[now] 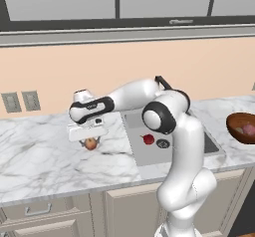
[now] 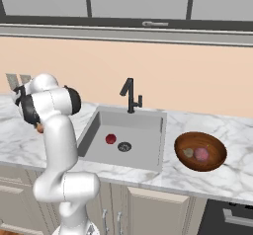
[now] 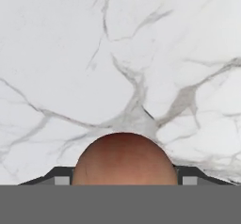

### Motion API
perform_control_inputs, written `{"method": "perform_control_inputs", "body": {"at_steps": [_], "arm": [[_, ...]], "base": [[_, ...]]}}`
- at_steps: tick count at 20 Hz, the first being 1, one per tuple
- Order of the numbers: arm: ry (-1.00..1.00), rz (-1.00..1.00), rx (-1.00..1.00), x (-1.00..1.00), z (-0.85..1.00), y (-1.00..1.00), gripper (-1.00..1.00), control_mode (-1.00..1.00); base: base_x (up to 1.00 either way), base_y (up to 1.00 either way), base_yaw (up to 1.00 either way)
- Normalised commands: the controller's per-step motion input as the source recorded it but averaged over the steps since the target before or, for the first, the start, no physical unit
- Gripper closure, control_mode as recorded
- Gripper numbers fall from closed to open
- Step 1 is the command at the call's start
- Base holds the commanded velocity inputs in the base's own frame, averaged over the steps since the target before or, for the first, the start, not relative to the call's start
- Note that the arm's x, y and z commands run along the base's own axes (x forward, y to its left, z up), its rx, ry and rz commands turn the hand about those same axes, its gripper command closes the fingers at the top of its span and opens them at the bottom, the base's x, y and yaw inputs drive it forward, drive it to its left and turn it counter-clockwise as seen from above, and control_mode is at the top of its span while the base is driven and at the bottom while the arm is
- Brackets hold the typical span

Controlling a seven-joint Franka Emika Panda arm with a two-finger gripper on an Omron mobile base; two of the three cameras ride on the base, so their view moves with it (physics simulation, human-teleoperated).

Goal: There is a mixed pile of frozen fruits and vegetables on the counter. Locate all the frozen vegetables and place the items in a bowl on the counter. Take all the frozen fruits and defrost them in a running sink.

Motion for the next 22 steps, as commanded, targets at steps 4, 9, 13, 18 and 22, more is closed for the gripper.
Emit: {"method": "perform_control_inputs", "body": {"at_steps": [4, 9, 13, 18, 22], "arm": [[-0.04, -0.03, 0.02, -0.14, 0.3, -0.32, 1.0, -1.0], [-0.1, -0.02, 0.02, -0.05, 0.17, -0.35, 1.0, -1.0], [-0.06, -0.05, 0.06, 0.0, 0.19, -0.35, 1.0, -1.0], [0.0, -0.04, 0.03, 0.01, 0.17, -0.35, 1.0, -1.0], [0.02, -0.07, -0.03, 0.0, 0.02, -0.35, 1.0, -1.0]], "base": [[0.0, 0.0, 0.0], [0.0, 0.0, 0.0], [0.0, 0.0, 0.0], [0.0, 0.0, 0.0], [0.0, 0.0, 0.0]]}}
